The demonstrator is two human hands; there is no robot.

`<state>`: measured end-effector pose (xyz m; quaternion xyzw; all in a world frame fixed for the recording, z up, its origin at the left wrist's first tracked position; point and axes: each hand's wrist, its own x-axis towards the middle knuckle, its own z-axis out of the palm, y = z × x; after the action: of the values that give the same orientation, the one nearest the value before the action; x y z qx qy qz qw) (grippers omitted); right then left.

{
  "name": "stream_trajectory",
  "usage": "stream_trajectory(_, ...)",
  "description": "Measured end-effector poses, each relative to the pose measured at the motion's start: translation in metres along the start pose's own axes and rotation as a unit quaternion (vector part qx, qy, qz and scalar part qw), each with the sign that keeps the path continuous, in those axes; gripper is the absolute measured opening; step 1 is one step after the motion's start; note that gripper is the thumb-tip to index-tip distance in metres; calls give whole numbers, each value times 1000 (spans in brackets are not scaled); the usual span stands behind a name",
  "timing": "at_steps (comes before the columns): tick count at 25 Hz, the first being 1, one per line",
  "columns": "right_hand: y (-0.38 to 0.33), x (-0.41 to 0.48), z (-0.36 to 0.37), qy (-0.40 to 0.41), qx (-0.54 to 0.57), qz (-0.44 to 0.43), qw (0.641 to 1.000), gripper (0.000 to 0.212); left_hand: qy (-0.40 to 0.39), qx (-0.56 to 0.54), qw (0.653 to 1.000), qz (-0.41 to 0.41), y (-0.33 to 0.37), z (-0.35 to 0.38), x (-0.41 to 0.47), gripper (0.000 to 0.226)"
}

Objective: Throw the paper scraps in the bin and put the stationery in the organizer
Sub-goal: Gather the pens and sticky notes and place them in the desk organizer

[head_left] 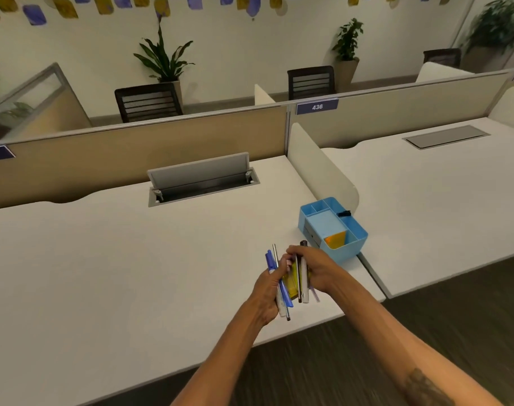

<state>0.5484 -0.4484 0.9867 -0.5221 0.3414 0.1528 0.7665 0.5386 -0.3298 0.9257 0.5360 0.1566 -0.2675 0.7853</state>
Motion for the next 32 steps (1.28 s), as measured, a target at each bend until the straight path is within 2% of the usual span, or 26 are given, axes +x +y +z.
stream_trajectory(9, -24, 19, -23, -27, 54, 48, 997, 16, -16, 46, 999, 8, 7, 26, 23, 46)
stream_trajectory(22, -63, 66, -42, 42, -39, -41, 998, 15, 103, 29, 994, -2, 22, 86, 64, 49)
stream_trajectory(32, -67, 83, -45, 44, -62, -35, 997, 11, 142, 81, 986, 18, 20, 92, 82, 48)
